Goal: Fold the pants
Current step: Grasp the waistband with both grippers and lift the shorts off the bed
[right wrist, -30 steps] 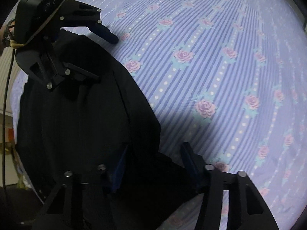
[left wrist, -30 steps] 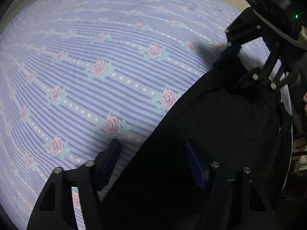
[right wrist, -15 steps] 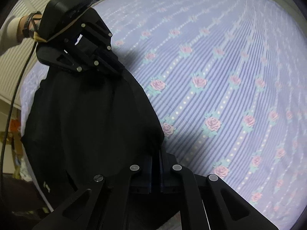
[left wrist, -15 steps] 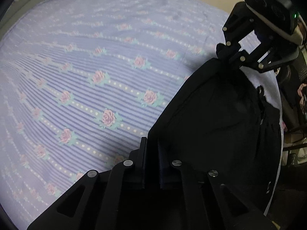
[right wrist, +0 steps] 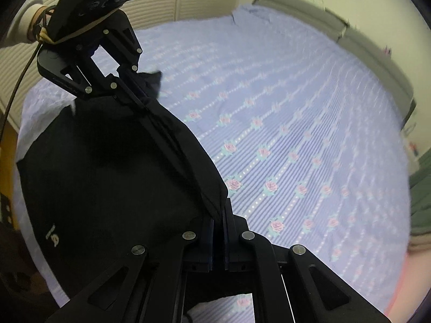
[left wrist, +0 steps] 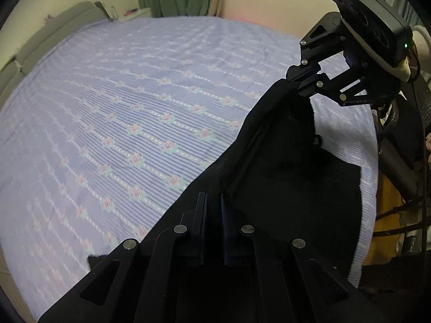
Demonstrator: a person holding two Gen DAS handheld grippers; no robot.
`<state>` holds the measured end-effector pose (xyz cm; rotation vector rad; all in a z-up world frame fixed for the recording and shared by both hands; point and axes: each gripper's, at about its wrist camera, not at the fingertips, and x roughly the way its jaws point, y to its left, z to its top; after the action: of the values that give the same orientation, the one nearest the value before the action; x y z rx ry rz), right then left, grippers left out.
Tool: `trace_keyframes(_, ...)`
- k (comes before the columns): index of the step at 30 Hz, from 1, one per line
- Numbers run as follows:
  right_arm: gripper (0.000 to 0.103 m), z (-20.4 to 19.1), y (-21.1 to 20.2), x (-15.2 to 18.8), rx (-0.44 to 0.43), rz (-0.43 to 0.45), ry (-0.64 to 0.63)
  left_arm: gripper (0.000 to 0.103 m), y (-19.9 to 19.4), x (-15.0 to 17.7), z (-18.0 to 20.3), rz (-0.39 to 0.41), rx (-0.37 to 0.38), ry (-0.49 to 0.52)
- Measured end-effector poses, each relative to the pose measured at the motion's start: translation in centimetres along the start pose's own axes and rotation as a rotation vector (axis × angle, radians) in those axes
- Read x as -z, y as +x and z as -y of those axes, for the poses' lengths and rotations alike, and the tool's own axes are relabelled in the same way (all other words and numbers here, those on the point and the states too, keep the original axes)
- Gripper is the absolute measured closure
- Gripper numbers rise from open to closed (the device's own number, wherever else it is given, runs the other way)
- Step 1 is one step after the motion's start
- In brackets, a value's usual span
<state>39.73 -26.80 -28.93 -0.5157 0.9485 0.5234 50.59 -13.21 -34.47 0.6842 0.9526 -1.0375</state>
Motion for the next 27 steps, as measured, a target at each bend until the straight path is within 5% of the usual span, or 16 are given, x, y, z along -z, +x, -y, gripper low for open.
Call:
trace_keyframes(12,0.098,-13.4,-6.4,6.3,0.134,0.045,-0.221,0.095,-1.2,8.7,14.3,-0.039,0.05,-0.045)
trace_keyframes(21,0.098,-17.9,-5.1,12.9,0.13,-0.066,-0.228,0.098,2.6,12.7,22.4,-0.051,0.078,-0.04)
trace_keyframes(27,0.099,-19.8,-3.1,16.2,0.205,-0.099,-0.275,0.098,5.4,14.8,26.0,-0.019,0.012,-0.013)
